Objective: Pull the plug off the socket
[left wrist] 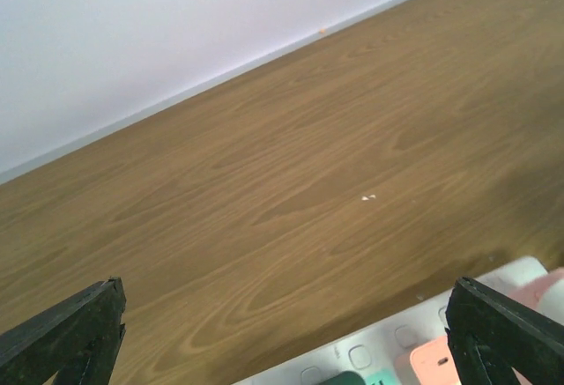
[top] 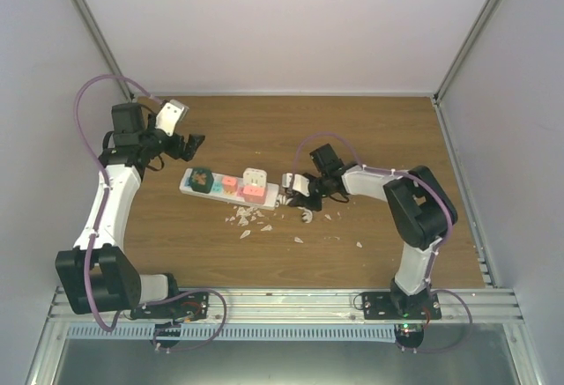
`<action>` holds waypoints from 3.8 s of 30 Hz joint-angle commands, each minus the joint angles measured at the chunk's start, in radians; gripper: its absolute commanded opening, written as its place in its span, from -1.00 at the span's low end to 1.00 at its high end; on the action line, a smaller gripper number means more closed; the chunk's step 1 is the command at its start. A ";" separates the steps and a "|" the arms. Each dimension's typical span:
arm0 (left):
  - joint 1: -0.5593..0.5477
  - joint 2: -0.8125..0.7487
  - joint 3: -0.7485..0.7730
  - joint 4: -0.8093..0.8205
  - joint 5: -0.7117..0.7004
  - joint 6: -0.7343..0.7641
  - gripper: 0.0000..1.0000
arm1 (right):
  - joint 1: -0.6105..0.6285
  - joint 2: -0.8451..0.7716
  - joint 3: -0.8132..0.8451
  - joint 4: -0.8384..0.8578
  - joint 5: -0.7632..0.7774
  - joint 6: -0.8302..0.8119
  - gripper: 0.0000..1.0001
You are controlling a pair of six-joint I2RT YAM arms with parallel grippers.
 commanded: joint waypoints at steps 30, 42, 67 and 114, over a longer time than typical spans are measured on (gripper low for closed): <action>-0.335 0.219 -0.137 -0.054 0.285 0.538 0.98 | -0.744 -0.143 -0.268 -0.386 0.114 -0.769 -0.91; -0.406 0.332 -0.073 -0.018 0.322 0.570 0.94 | -0.782 -0.234 -0.142 -0.526 -0.067 -0.723 0.16; -0.492 0.320 0.032 -0.015 0.375 0.525 0.93 | -0.551 -0.314 -0.235 -0.194 -0.417 -0.395 0.92; -0.499 0.164 -0.146 -0.048 0.412 0.564 0.36 | -0.013 -0.050 -0.058 0.133 -0.381 0.033 -0.17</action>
